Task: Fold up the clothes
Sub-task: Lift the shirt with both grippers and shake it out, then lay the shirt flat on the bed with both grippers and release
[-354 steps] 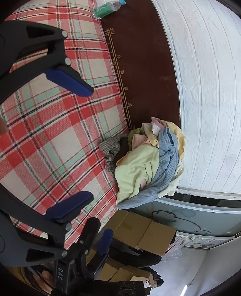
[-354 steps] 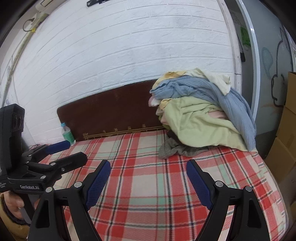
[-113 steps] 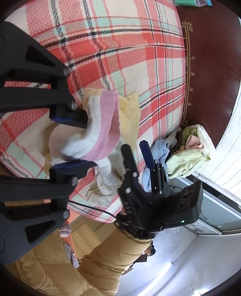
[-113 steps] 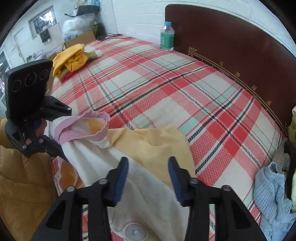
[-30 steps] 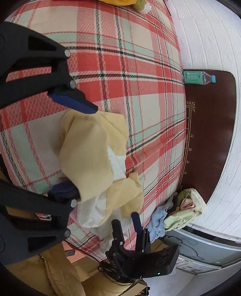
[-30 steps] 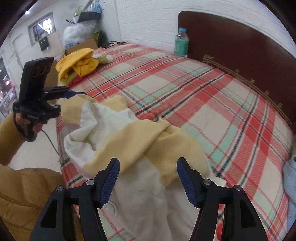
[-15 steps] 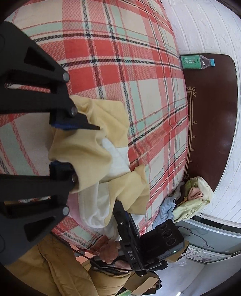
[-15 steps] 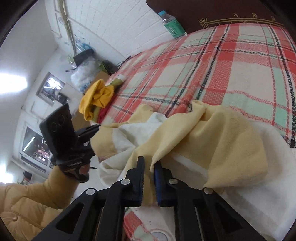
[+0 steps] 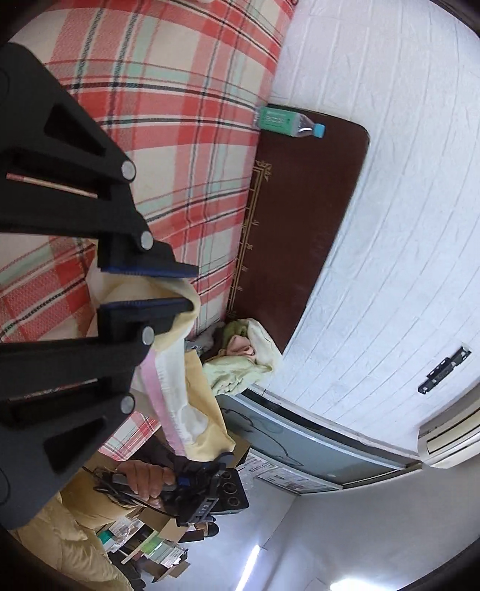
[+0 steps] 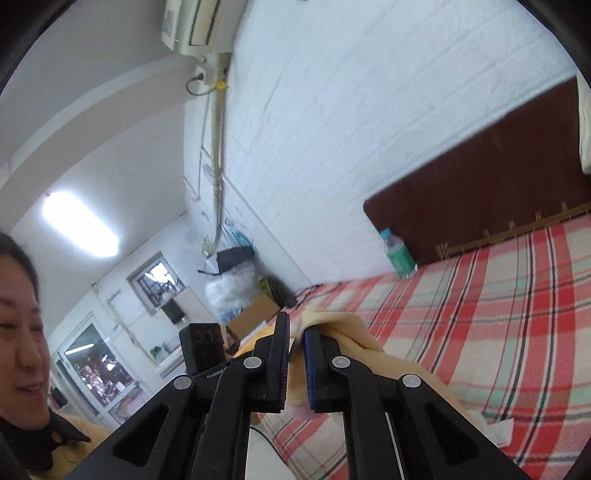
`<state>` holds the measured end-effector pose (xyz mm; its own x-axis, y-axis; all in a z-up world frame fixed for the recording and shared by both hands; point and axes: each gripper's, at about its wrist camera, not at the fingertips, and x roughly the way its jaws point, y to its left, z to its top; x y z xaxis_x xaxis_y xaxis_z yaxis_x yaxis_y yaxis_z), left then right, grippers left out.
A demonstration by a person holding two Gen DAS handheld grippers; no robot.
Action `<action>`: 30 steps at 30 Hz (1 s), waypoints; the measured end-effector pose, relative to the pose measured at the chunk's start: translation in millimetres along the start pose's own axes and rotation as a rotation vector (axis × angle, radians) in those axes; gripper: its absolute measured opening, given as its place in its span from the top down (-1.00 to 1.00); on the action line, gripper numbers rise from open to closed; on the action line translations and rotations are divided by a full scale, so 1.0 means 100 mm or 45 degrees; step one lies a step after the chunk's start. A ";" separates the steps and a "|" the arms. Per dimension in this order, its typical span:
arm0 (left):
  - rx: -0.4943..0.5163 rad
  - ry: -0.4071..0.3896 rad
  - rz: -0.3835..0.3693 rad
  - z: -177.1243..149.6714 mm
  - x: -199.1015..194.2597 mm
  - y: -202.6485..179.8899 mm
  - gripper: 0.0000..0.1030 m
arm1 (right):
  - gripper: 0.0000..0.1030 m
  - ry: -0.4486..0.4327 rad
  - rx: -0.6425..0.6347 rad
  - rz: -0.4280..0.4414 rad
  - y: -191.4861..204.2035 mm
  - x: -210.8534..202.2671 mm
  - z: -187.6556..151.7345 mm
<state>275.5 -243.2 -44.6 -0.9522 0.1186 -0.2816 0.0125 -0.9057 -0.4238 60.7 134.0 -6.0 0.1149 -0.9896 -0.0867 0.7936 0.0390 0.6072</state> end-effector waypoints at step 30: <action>0.677 0.503 0.152 -1.00 1.09 -0.33 -0.26 | 0.87 0.033 0.094 -0.228 -0.45 -0.09 0.04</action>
<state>202.2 -160.1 -146.9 -0.7689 0.0540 -0.6371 -0.1378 -0.9870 0.0827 21.2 140.8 -29.5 -0.0079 -0.9759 -0.2182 0.7567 -0.1485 0.6367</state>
